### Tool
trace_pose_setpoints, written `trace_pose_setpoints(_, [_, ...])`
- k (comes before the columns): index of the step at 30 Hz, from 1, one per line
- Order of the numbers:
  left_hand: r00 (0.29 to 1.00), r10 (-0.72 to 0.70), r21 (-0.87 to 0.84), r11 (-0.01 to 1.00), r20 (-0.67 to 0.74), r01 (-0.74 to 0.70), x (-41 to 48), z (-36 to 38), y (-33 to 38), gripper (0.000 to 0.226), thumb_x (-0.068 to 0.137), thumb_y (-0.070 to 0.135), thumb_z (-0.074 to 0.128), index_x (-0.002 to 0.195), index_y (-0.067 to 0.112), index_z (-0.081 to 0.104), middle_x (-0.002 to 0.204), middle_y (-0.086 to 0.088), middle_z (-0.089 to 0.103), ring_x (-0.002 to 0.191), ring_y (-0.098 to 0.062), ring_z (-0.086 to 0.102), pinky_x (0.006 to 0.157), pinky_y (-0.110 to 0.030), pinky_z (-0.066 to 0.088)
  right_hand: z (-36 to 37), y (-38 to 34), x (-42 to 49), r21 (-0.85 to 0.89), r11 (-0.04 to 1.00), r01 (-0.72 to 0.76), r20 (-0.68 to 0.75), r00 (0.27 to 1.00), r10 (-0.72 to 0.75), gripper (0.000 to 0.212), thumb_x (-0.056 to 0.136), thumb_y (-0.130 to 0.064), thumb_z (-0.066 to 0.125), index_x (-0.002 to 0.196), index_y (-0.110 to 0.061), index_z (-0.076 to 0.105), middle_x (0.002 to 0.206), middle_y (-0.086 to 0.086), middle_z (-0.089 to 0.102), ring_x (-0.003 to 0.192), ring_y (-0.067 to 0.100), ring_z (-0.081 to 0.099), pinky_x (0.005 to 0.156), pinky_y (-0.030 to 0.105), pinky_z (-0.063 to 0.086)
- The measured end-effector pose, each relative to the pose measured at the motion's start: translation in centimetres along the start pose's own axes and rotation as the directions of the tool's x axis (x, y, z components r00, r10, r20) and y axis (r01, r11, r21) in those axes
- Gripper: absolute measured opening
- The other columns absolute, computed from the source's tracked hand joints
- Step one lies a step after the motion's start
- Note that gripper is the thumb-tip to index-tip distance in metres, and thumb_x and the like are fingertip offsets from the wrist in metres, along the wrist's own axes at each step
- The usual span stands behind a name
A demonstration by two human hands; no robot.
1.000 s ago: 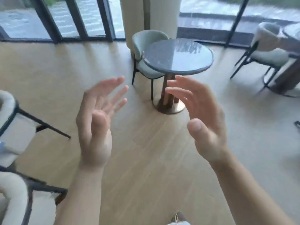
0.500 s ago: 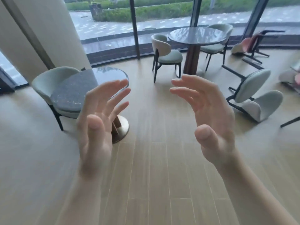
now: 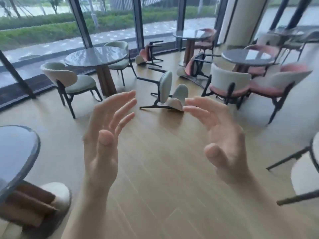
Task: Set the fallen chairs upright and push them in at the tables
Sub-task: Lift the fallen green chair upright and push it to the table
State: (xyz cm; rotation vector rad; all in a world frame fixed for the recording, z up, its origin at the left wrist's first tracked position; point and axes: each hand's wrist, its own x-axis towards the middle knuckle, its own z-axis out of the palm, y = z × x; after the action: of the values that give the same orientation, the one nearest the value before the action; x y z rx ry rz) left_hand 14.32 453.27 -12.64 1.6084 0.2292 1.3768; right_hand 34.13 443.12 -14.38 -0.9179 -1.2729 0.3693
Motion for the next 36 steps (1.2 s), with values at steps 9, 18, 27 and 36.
trace_pose_setpoints(9, [0.952,-0.044,-0.276,0.952,0.304,0.132,2.3,7.7,-5.9,0.065,0.090,0.079,0.055,0.135,0.033,0.059,0.147,-0.004,0.061,0.141,-0.037,0.055,0.113,-0.055,0.045,-6.1,-2.6,-4.8,-0.269,0.956,-0.116,-0.312,0.950,0.028,0.081,0.089,-0.070,0.066,0.142,-0.011,0.051,0.143,0.012,0.060,0.133,0.036,0.059,0.114,0.047,0.044])
trace_pose_setpoints(18, [0.944,-0.035,-0.322,0.935,0.327,0.146,8.1,15.7,-10.5,0.061,0.090,0.078,0.058,0.133,0.036,0.063,0.145,-0.002,0.064,0.140,-0.042,0.055,0.113,-0.060,0.044,-15.2,0.0,-1.2,-0.319,0.941,-0.116,-0.404,0.914,-0.024,0.078,0.089,-0.069,0.067,0.142,-0.013,0.052,0.144,0.006,0.061,0.133,0.035,0.060,0.115,0.047,0.044])
trace_pose_setpoints(27, [0.982,-0.041,-0.199,0.977,0.186,0.078,15.9,19.5,-16.9,0.066,0.090,0.077,0.057,0.136,0.031,0.059,0.141,-0.006,0.066,0.137,-0.039,0.059,0.109,-0.059,0.048,-21.7,8.3,10.0,-0.246,0.967,-0.062,-0.259,0.966,-0.004,0.079,0.088,-0.070,0.067,0.142,-0.014,0.050,0.146,0.009,0.058,0.136,0.037,0.057,0.117,0.052,0.042])
trace_pose_setpoints(36, [0.997,-0.040,-0.191,0.980,0.063,0.052,27.7,18.3,-29.7,0.073,0.088,0.078,0.060,0.136,0.023,0.058,0.137,-0.009,0.069,0.132,-0.040,0.063,0.108,-0.059,0.049,-23.8,21.4,23.8,-0.224,0.973,-0.052,-0.084,0.996,0.034,0.086,0.087,-0.072,0.066,0.149,-0.014,0.045,0.154,0.014,0.052,0.141,0.035,0.054,0.119,0.049,0.041])
